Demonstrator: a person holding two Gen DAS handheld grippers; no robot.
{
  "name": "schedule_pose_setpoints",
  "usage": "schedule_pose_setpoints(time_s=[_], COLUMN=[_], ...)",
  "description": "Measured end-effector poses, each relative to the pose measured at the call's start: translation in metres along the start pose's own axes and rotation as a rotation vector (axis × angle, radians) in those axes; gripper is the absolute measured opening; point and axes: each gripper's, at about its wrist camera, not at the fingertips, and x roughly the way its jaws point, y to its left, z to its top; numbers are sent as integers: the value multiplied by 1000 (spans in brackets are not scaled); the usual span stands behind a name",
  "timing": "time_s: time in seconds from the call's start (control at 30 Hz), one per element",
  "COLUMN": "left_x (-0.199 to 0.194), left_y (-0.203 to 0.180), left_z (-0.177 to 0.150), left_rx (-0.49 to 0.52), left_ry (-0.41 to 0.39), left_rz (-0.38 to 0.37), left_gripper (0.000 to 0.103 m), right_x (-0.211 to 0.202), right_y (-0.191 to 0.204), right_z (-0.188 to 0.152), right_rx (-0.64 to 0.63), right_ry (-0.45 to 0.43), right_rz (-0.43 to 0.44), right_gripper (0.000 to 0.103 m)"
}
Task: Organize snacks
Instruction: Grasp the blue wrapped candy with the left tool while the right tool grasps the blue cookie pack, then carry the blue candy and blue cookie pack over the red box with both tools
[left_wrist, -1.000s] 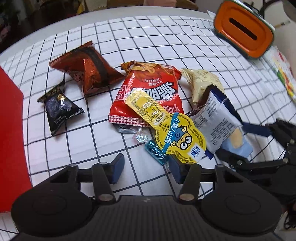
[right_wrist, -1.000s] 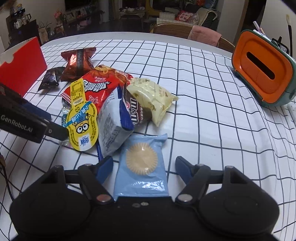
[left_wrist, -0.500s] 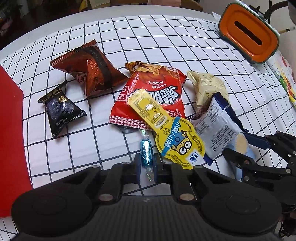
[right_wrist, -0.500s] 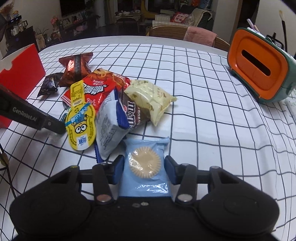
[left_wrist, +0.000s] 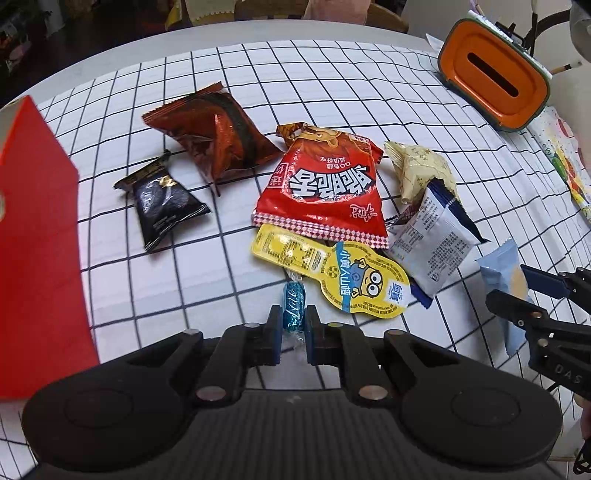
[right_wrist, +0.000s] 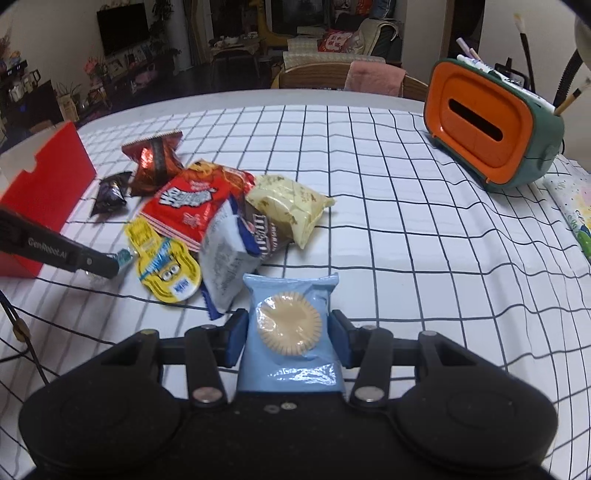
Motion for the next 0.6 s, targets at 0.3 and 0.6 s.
schedule_pose_setpoints(time_s=[0.3,0.6], left_x=[-30,-81], left_y=[19,47], left_z=[-20,-39], left_rx=[-20,-17], left_ry=[-10,-81], left_rz=[-28,-13], left_gripper=[12,12], right_x=[-26,-50], right_y=[27,78], right_z=[3,17], right_rx=[19,-24], right_ry=[-22,-61], right_rz=[43,95], right_gripper=[47,47])
